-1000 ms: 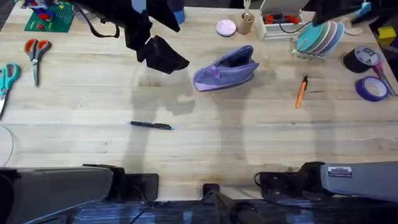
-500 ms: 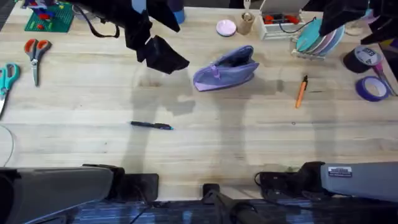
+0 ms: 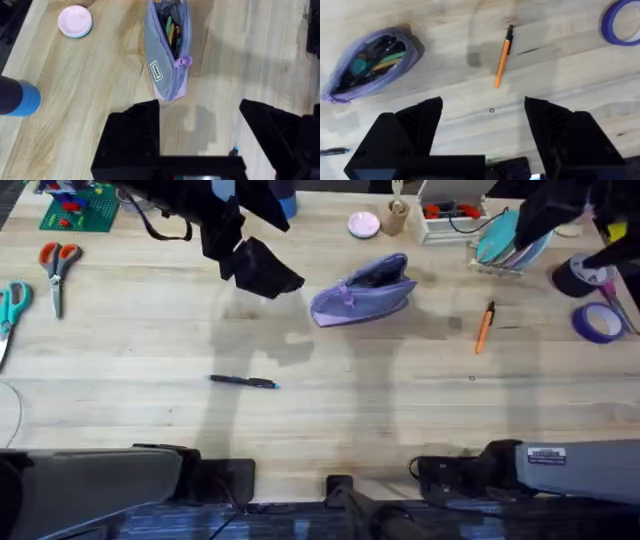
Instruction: Unzip the bag, pick up the pens from the table one at a time and place them inside, then zip the bag closed.
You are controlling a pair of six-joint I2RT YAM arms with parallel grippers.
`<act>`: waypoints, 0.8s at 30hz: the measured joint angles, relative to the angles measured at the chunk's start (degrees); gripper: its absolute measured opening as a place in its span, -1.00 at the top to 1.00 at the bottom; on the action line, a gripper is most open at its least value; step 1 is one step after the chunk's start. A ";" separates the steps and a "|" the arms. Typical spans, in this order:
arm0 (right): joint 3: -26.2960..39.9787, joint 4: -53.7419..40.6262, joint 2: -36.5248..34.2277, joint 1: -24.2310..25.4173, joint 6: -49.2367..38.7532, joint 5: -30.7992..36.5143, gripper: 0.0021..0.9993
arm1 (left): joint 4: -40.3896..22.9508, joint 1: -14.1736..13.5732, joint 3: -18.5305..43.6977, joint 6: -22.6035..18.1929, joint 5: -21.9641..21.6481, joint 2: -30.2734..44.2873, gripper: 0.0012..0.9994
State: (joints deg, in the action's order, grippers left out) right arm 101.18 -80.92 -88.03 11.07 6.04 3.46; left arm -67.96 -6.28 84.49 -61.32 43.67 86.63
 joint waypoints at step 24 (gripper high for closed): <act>-28.75 22.40 -0.11 0.00 13.67 5.41 -0.99 | 0.00 0.00 0.00 0.00 -0.01 0.00 -0.99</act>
State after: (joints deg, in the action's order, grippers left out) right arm 72.42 -58.52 -88.14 11.07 19.71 8.88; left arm -67.96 -6.28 84.49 -61.32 43.66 86.63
